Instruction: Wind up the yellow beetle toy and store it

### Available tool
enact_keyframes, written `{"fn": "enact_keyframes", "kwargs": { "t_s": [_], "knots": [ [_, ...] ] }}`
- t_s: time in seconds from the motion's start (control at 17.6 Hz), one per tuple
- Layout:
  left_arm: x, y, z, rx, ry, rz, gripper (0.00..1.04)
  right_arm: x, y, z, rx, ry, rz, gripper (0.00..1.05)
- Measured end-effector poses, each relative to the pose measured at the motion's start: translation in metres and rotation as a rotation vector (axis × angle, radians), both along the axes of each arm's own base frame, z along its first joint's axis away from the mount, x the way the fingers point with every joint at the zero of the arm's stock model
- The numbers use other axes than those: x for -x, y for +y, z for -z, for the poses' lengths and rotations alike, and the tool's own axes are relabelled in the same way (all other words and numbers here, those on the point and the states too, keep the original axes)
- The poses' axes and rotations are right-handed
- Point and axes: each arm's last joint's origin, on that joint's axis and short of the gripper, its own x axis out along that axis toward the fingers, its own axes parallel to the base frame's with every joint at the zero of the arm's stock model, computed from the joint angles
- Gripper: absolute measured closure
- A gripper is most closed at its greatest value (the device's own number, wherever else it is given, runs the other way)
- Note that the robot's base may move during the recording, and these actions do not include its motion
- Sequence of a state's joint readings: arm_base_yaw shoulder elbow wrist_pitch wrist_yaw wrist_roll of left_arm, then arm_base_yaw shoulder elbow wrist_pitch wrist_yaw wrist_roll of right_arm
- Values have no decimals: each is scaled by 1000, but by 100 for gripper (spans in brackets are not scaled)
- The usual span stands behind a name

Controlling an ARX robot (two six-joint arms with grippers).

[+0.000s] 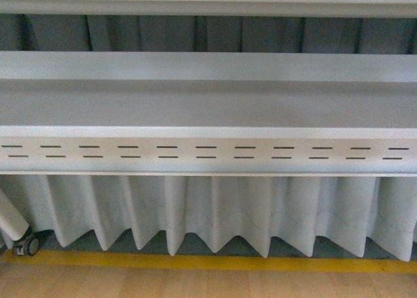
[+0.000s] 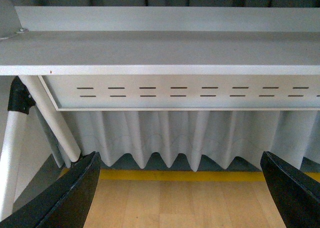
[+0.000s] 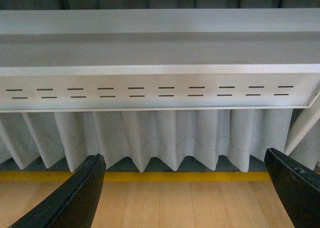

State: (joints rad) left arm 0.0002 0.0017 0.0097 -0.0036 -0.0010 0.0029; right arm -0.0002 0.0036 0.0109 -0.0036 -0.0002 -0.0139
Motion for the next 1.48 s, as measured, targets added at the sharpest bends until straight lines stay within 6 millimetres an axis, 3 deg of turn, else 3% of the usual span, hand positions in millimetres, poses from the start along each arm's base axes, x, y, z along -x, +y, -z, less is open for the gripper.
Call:
{"fn": "enact_keyframes", "kwargs": {
  "t_s": [1.48],
  "knots": [
    [0, 0, 0, 0, 1, -1, 7, 0, 0, 0, 0, 0, 0, 7]
  ]
}}
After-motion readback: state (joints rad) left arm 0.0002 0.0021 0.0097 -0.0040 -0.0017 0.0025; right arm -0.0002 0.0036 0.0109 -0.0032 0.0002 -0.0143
